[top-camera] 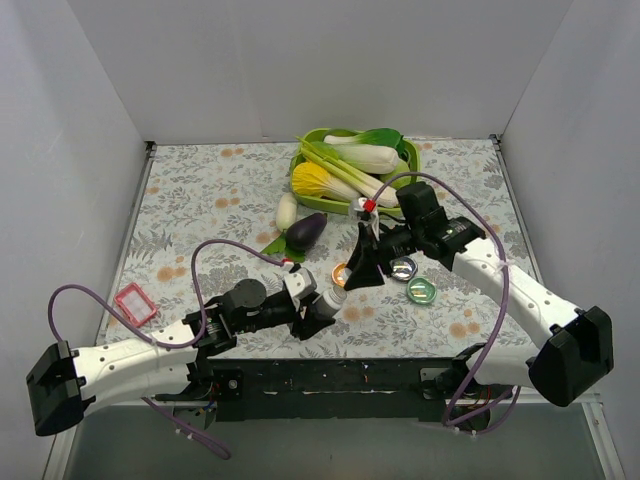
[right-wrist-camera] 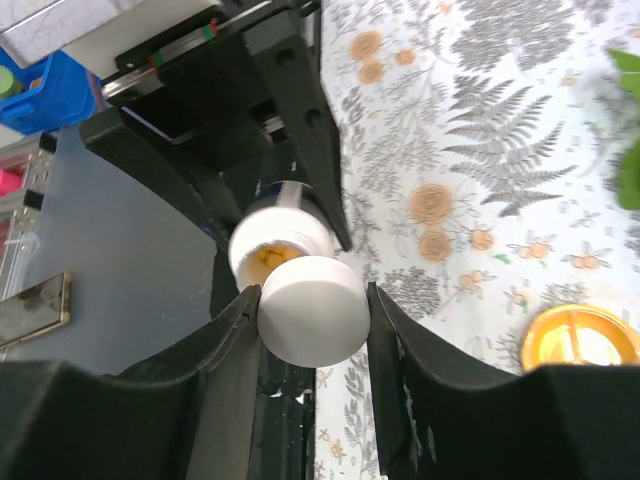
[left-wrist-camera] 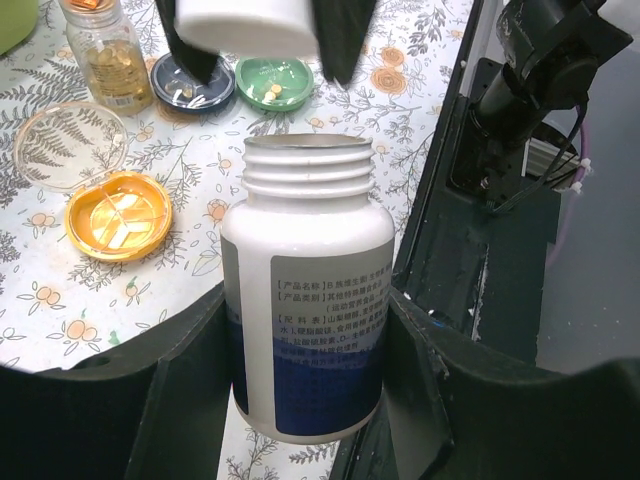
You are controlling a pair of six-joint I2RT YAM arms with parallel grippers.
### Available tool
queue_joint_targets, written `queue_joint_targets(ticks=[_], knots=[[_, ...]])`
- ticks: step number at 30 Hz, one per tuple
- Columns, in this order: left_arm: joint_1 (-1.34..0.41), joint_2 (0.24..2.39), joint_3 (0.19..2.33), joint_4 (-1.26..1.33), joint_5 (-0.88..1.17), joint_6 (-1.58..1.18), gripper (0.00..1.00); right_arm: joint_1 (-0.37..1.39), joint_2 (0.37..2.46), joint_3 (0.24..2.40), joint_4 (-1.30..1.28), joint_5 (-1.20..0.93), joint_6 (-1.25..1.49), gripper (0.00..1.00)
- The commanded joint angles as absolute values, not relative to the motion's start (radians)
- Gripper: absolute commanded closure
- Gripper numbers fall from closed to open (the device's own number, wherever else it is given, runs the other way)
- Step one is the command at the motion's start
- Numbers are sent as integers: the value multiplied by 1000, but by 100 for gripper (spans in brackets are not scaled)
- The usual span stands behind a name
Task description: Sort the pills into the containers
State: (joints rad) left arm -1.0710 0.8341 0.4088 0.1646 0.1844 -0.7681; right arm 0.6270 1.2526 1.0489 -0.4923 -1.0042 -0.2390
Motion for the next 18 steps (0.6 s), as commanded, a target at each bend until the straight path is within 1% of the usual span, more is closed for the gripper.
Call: queue_joint_targets(ticks=[1,4,6,7,8,11,13,15,18], knots=[[-1063,793,417,181,192,-775,100,522,1221,1103,-503,-1087,-282,85],[-1062,775,411,193,187,-782,100,468,1218,1098,-506,-1037,-304,85],[-1057,759,408,210,176,-796,100,437,1216,1088,-483,-832,-298,84],[-1057,755,405,231,173,-802,100,386,1216,1066,-476,-743,-290,84],[-1054,750,400,247,167,-808,100,353,1219,1054,-469,-591,-290,84],[-1049,739,388,299,158,-828,100,191,1239,988,-449,-401,-319,82],[-1037,738,382,327,147,-844,100,90,1256,950,-433,-335,-351,81],[-1023,741,383,337,146,-845,100,36,1290,894,-408,-238,-415,80],[-1003,735,385,362,159,-854,100,-52,1367,865,-364,-167,-468,78]])
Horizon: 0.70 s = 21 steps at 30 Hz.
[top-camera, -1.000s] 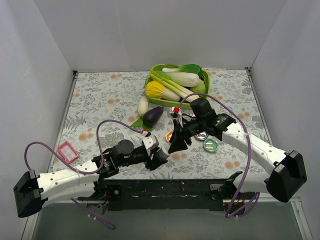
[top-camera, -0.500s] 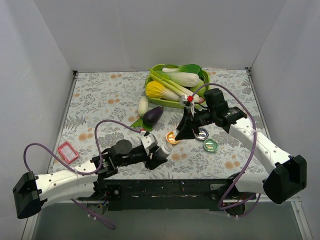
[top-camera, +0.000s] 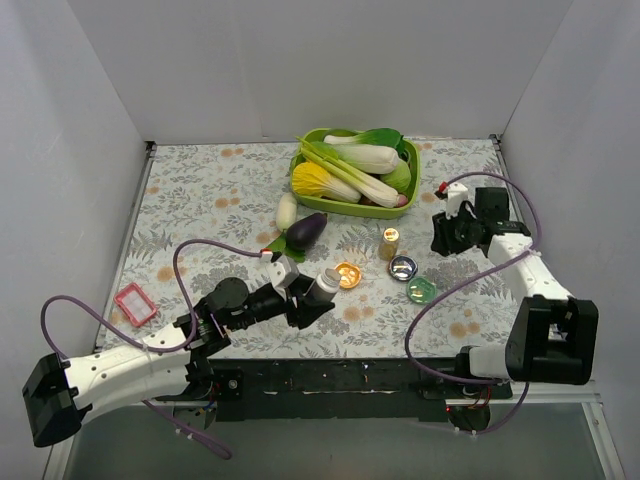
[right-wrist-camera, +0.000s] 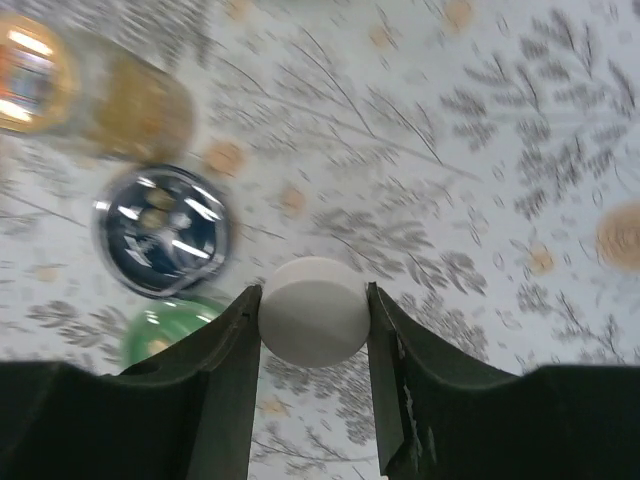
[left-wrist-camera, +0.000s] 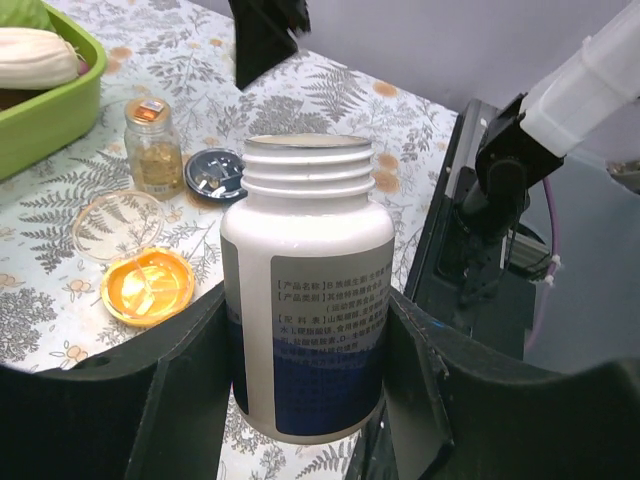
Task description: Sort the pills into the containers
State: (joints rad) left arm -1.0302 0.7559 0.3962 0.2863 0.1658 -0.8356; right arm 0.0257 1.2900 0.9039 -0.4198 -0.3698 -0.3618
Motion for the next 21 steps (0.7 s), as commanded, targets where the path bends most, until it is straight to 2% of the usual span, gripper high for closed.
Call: queue_joint_targets(ticks=[1,5,7,8,9,11,12,15,21], knots=[[-1000,727,387,371,166,-859,100,-79,1391,870,-374,-160,-475,77],[-980,689,390,405,176,-868,100,-120,1498,874,-390,-166,-492,72],[-965,673,393,428,176,-874,100,-124,1512,868,-396,-178,-498,65],[-959,664,396,440,176,-882,100,-123,1513,864,-400,-192,-500,60],[-947,658,399,468,178,-887,100,-124,1509,856,-402,-198,-502,48],[-930,655,413,495,187,-894,100,-123,1493,851,-408,-216,-511,36],[-911,657,429,524,193,-894,100,-124,1485,851,-413,-225,-514,24],[-868,678,474,589,213,-893,100,-127,1453,845,-419,-259,-523,9],[-772,808,668,589,210,-819,100,-135,1398,819,-388,-311,-483,6]])
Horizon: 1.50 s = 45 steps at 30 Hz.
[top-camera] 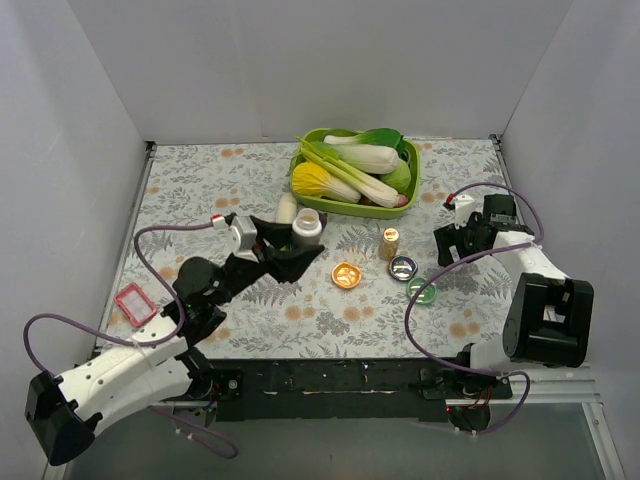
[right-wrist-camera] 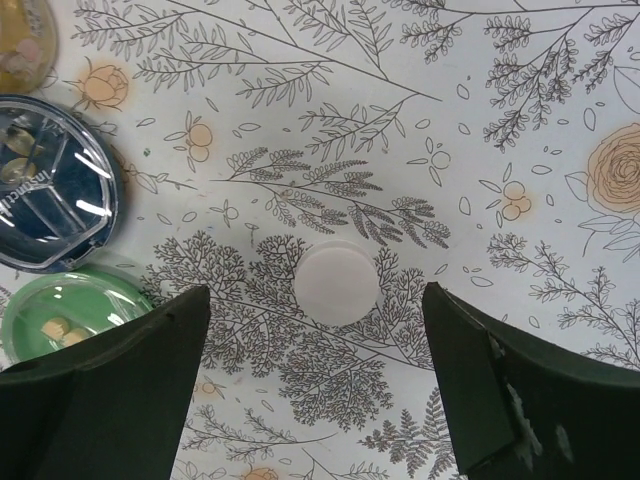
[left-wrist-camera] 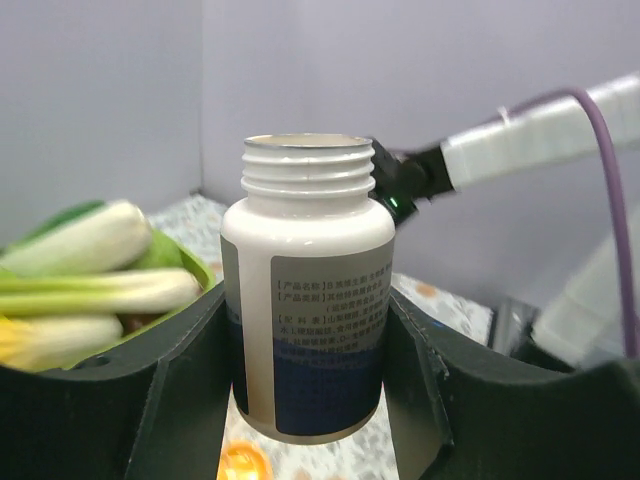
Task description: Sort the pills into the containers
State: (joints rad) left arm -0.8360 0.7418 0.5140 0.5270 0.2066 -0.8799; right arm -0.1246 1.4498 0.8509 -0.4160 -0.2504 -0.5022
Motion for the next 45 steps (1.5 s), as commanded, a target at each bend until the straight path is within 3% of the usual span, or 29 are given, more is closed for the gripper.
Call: queue_joint_targets(ticks=[1,6,10,12,15,17,18,20,22,24,26,28,31,38,45], knots=[[-746,869,755,583,209,-809,100,-135,1391,816,-377,-322,-480,6],[-441,1021,905,786,389,-1001,100,-137,1361,796,-364,-354,-472,5],[-492,970,939,773,589,-1049,100,-138,1336,770,-356,-383,-479,5],[-593,839,846,711,511,-982,100,-137,1330,767,-347,-390,-479,5],[-586,784,802,689,332,-947,100,-138,1350,779,-353,-408,-472,3],[-420,874,865,731,365,-988,100,-138,1359,785,-356,-413,-471,2],[-337,1035,967,792,529,-1178,100,-138,1359,782,-356,-411,-471,2],[-215,1174,1031,947,635,-1367,100,-138,1350,772,-356,-400,-472,2],[-315,1128,1025,886,664,-1136,100,-146,1332,764,-357,-406,-477,2],[-538,1033,985,640,625,-963,100,-152,1325,759,-354,-413,-477,2],[-609,921,861,627,540,-926,100,-155,1333,762,-350,-422,-480,2],[-583,862,790,638,455,-901,100,-153,1351,781,-360,-437,-476,2],[-408,906,739,794,634,-1055,100,-153,1355,779,-368,-442,-489,2],[-477,881,592,640,755,-870,100,-156,1312,762,-367,-466,-523,2],[-613,868,450,395,629,-684,100,-156,1325,770,-374,-472,-528,2]])
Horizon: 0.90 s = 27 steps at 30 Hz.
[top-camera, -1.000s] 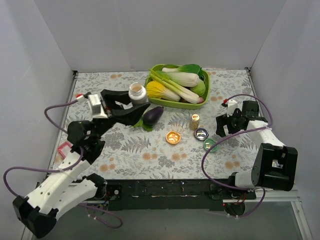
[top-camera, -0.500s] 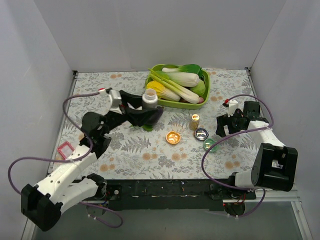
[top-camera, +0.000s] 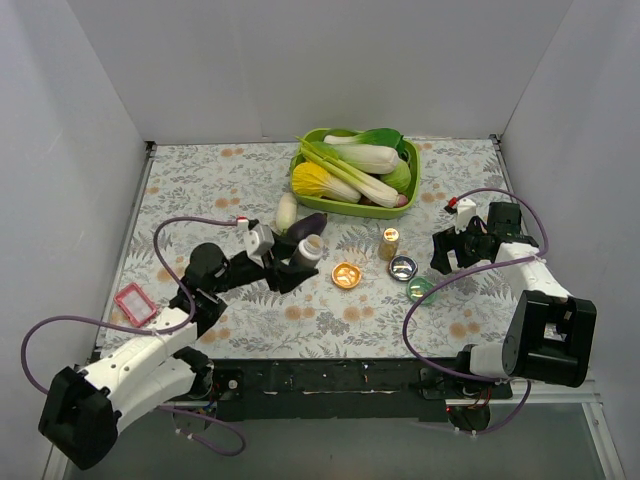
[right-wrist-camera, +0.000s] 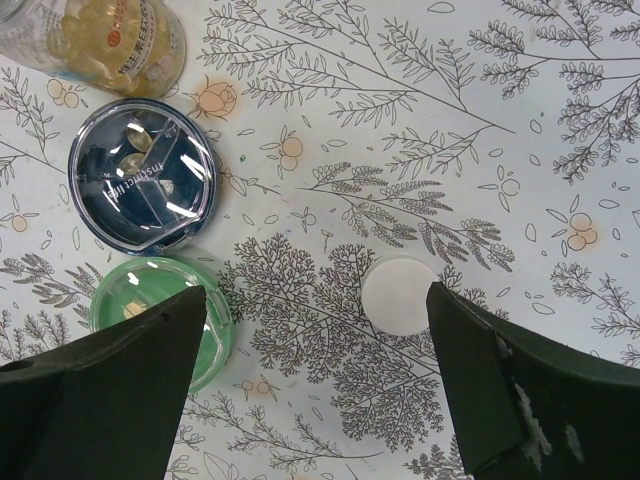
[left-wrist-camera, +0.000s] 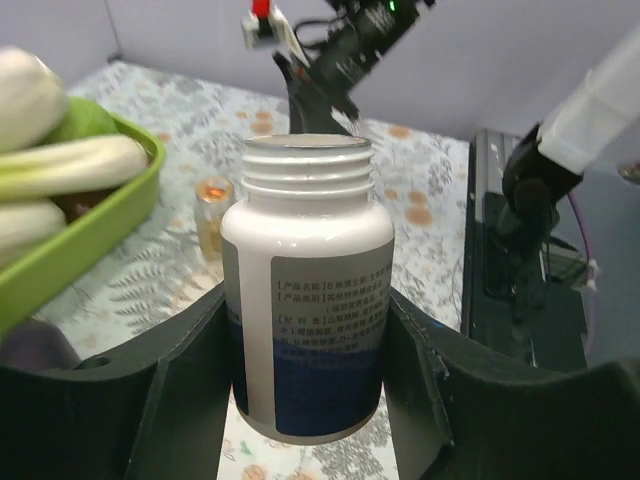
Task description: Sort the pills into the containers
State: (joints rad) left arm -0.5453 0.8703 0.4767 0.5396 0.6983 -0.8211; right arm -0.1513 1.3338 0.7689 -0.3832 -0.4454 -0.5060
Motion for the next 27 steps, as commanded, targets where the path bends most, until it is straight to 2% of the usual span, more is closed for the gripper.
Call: queue_joint_targets(ticks=[1,11,27], knots=[[-626,900,442,378,614,-674,100,-158,1321,770,-377,-474,-529,2],[-669,1202,508,216,551,-582,100,-160,1310,772,-400,-480,-551,2],[-706,1453,724,-60,476,-532,100,-167,1278,775,-425,-509,-575,2]])
